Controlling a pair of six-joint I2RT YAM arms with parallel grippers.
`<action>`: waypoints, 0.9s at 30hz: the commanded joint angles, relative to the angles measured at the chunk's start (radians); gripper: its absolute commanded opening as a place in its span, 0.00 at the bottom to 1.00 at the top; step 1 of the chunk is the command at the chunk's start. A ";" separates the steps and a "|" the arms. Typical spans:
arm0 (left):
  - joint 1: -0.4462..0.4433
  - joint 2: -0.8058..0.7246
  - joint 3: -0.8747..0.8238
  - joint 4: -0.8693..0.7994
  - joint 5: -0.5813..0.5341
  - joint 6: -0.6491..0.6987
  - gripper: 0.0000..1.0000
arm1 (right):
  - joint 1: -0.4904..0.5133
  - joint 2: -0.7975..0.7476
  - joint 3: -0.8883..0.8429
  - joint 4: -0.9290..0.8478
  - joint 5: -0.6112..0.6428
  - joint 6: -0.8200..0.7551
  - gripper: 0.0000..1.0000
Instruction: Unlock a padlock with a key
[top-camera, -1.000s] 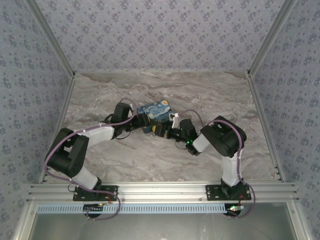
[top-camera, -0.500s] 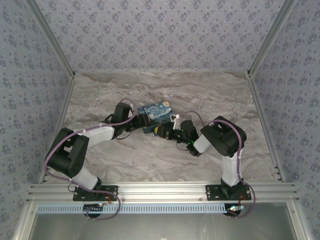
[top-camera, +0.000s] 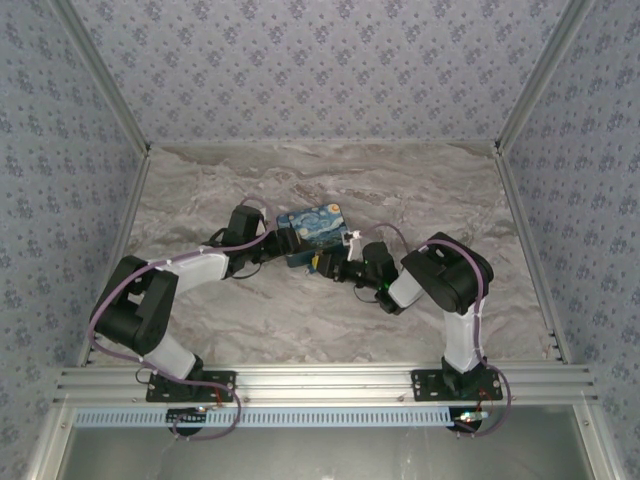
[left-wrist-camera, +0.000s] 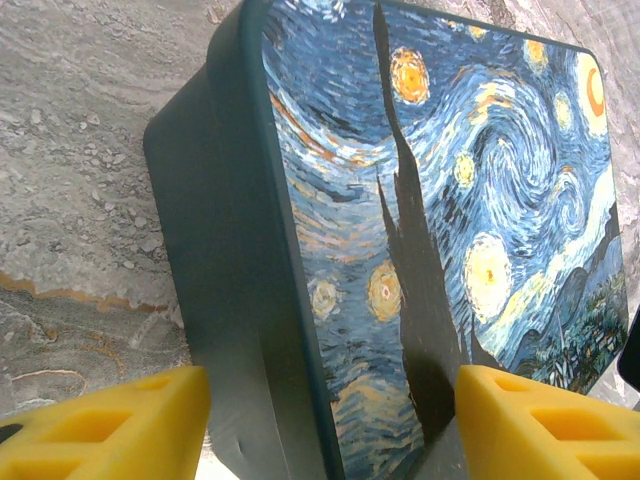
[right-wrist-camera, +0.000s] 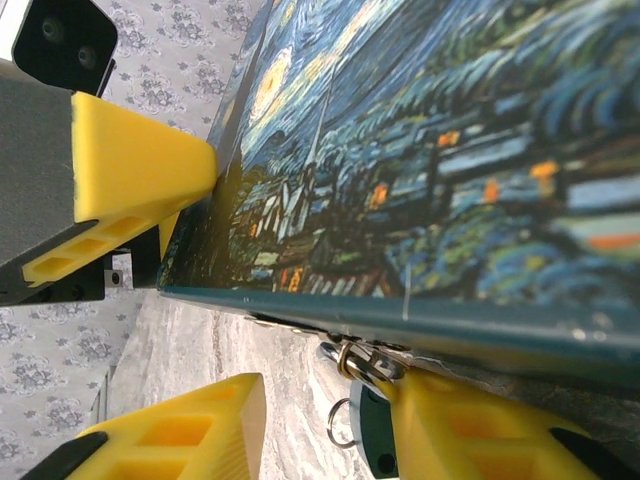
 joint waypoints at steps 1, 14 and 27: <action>-0.010 0.033 -0.020 -0.081 -0.023 -0.005 0.65 | 0.002 -0.007 -0.008 0.062 -0.037 -0.009 0.37; -0.010 0.034 -0.020 -0.083 -0.025 -0.006 0.65 | -0.003 -0.010 -0.025 0.047 -0.023 -0.015 0.19; -0.010 0.020 -0.026 -0.095 -0.038 -0.003 0.65 | -0.016 -0.023 -0.053 0.077 0.044 0.044 0.05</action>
